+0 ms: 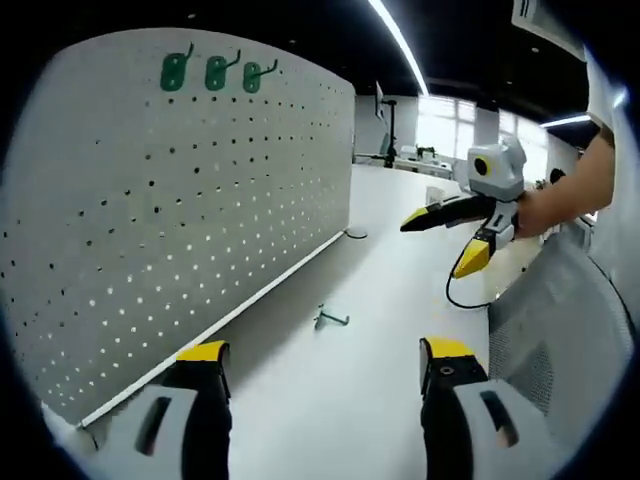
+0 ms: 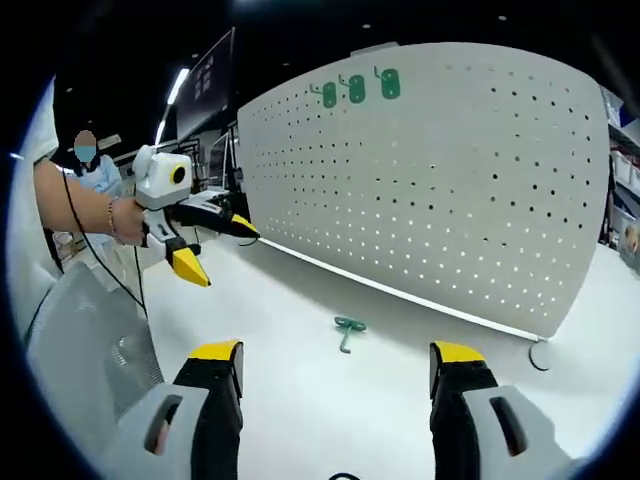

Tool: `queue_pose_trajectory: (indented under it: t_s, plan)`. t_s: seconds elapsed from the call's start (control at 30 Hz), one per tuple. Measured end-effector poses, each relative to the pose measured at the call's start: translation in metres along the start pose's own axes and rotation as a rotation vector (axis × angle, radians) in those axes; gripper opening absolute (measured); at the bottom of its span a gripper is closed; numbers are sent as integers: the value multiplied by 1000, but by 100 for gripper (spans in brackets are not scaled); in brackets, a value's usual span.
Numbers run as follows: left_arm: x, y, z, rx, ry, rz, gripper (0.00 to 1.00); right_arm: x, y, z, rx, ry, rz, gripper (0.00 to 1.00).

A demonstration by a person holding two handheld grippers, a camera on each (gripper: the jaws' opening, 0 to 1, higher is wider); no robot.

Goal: Insert the hook assembly into the mounting plate slot until the hook locks in place.

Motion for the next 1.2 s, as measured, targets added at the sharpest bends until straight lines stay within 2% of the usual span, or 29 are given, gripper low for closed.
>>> queue_pose_trajectory:
  t_s: [0.03,0.37,0.5,0.77,1.0,1.13,1.2]
  plan:
    - [1,-2,3,-8,-22,11,79,0,0,0,-1,-1,6,74]
    - [7,-13,33,-88,-110,26,78,1,2,-1,-7,-6,1,74]
    - [7,-15,47,-130,-189,57,78,0,2,-2,-7,-13,-16,74]
    - [15,-23,70,-177,-267,103,79,-2,1,-1,-7,-20,-24,74]
    - [17,-27,86,-212,-327,127,78,-2,3,-3,-9,-21,-21,73]
    - [12,-32,94,-238,-382,149,77,-3,4,-4,-7,-23,-25,73]
    - [12,-34,97,-244,-388,150,77,-3,5,-4,-8,-23,-26,74]
Point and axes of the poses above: the point that each gripper's makers call its tool centre point, and the gripper's own axes: z roughly forward along the fingers, y roughly to its right, x roughly out of its top, the point moved 8 cm from there along -z, roughly backward along the fingers, and after that the axes turned 13 degrees about -x, right-handed, at the moved point
